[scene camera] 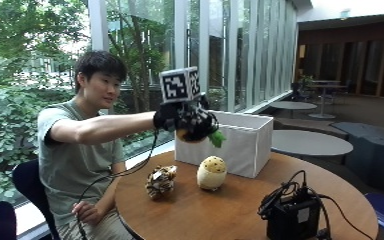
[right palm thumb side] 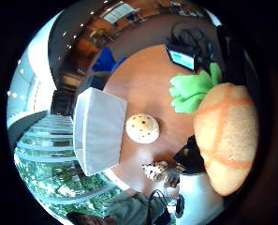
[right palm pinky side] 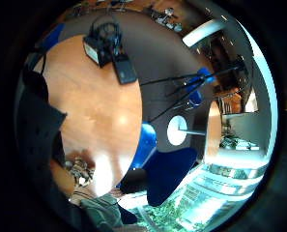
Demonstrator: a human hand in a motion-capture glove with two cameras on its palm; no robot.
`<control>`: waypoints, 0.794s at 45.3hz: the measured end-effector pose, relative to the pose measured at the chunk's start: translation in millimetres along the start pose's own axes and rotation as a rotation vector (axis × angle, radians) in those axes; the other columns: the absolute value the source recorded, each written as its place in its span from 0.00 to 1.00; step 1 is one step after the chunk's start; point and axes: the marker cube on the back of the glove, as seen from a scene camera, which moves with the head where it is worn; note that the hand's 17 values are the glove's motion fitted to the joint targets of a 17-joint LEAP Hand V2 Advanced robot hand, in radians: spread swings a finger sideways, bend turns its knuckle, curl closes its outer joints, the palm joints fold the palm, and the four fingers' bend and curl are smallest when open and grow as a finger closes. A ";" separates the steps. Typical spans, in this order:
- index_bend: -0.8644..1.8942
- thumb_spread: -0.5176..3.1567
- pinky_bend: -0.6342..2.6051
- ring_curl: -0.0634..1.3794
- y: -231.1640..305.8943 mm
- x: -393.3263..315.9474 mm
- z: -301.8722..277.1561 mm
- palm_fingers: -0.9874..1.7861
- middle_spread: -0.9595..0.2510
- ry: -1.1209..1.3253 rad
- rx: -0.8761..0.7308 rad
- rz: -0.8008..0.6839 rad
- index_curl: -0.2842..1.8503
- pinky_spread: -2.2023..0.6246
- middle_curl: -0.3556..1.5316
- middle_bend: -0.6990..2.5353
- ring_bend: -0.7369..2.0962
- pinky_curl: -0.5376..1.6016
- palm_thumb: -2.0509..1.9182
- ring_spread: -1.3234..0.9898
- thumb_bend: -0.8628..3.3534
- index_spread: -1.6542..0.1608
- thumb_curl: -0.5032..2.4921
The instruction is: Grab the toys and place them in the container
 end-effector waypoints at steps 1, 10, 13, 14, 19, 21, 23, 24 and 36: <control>0.51 0.35 0.54 0.38 1.1 -5.7 -11.0 0.72 0.54 -0.001 0.013 0.004 0.28 0.65 0.55 0.46 0.69 0.44 0.69 0.41 0.25 0.71 0.40; 0.54 0.32 0.54 0.40 10.3 -71.1 -96.6 0.72 0.54 -0.003 0.103 -0.098 0.31 0.65 0.58 0.47 0.70 0.45 0.69 0.41 0.24 0.71 0.43; 0.55 0.31 0.54 0.41 11.5 -93.7 -113.8 0.71 0.54 -0.017 0.120 -0.127 0.32 0.66 0.59 0.47 0.70 0.46 0.68 0.41 0.24 0.71 0.44; 0.55 0.31 0.54 0.41 11.8 -100.6 -117.9 0.71 0.54 -0.023 0.124 -0.134 0.33 0.65 0.60 0.47 0.70 0.46 0.69 0.41 0.24 0.71 0.44; 0.56 0.29 0.54 0.42 16.6 -141.1 -131.9 0.71 0.55 -0.085 0.133 -0.236 0.35 0.66 0.61 0.47 0.70 0.46 0.69 0.41 0.24 0.70 0.45; 0.56 0.29 0.55 0.42 21.6 -159.7 -134.5 0.70 0.55 -0.107 0.139 -0.357 0.35 0.65 0.62 0.48 0.71 0.47 0.68 0.41 0.24 0.70 0.46; 0.56 0.29 0.55 0.43 22.2 -177.0 -134.4 0.70 0.55 -0.100 0.145 -0.399 0.36 0.65 0.62 0.48 0.71 0.47 0.68 0.41 0.23 0.70 0.46; 0.56 0.29 0.55 0.43 20.7 -185.3 -134.0 0.70 0.55 -0.099 0.145 -0.382 0.36 0.66 0.63 0.48 0.71 0.47 0.68 0.41 0.24 0.70 0.47; 0.56 0.27 0.56 0.45 23.4 -314.0 -108.3 0.69 0.55 -0.081 0.134 -0.533 0.41 0.66 0.65 0.48 0.72 0.48 0.68 0.41 0.23 0.70 0.49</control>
